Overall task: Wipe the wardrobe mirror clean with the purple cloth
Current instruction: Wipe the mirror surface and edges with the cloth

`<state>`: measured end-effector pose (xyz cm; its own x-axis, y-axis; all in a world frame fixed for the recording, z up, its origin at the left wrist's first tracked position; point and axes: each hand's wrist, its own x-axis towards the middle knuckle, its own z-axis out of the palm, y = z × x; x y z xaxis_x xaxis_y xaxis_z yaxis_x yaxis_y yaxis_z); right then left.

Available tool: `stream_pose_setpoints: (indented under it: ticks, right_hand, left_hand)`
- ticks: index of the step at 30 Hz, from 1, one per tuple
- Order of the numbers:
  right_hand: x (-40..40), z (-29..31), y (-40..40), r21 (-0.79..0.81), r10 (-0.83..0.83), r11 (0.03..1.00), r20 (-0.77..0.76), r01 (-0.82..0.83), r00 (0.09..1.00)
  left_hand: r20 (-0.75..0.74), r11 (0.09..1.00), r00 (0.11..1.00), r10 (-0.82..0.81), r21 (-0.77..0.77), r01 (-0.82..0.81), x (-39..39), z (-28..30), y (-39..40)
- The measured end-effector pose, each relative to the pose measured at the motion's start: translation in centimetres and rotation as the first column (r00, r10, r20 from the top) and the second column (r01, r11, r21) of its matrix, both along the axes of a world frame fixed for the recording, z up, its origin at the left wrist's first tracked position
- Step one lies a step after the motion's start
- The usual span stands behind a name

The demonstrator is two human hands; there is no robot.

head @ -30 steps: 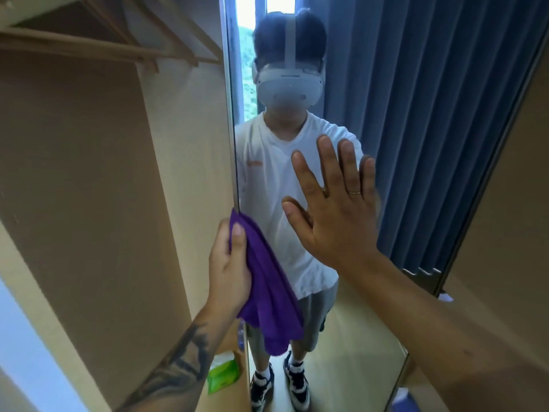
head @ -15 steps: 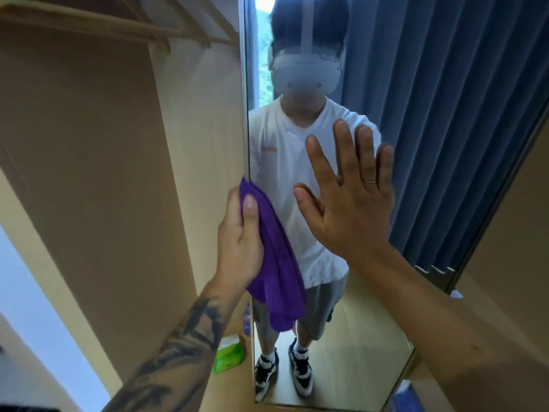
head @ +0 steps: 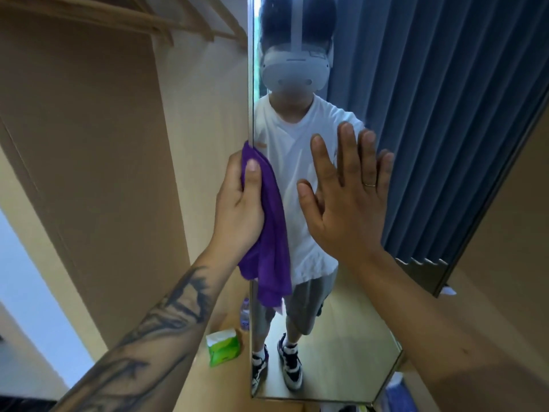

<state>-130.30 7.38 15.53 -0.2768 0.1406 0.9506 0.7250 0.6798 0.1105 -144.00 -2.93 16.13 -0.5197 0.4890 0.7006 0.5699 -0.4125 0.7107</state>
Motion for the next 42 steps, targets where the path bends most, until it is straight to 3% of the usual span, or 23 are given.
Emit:
stream_pose_setpoints:
  ticks: [8,17,25,33,36,42]
  right_hand:
    - [1.6,-9.5,-0.2,-0.101,-0.034,0.994,0.124,0.047,0.992]
    - [1.8,-9.7,-0.2,-0.094,-0.012,0.995,0.106,0.022,0.994]
    - [2.0,-9.6,-0.3,-0.082,-0.024,0.996,0.12,0.034,0.992]
    - [1.8,-9.7,-0.2,-0.094,-0.009,0.995,0.108,0.019,0.994]
    - [1.8,-9.8,-0.3,-0.097,0.0,0.995,0.101,0.01,0.995]
    - [2.1,-9.7,-0.3,-0.081,-0.006,0.997,0.093,0.013,0.996]
  left_hand:
    - [0.153,0.98,0.987,-0.047,-0.186,0.076,1.9,-9.8,-2.0]
    - [0.021,1.0,1.0,-0.009,-0.017,0.01,1.0,0.1,-0.9]
    - [0.18,0.965,0.983,-0.047,-0.247,0.091,1.9,-12.4,-2.6]
    - [0.042,0.994,0.999,-0.015,-0.104,0.019,1.0,-3.6,-1.4]
    - [0.133,0.993,0.99,-0.036,-0.106,0.05,1.8,-4.7,-1.5]
    - [0.302,0.944,0.952,-0.057,-0.294,0.15,3.4,-13.0,-3.5]
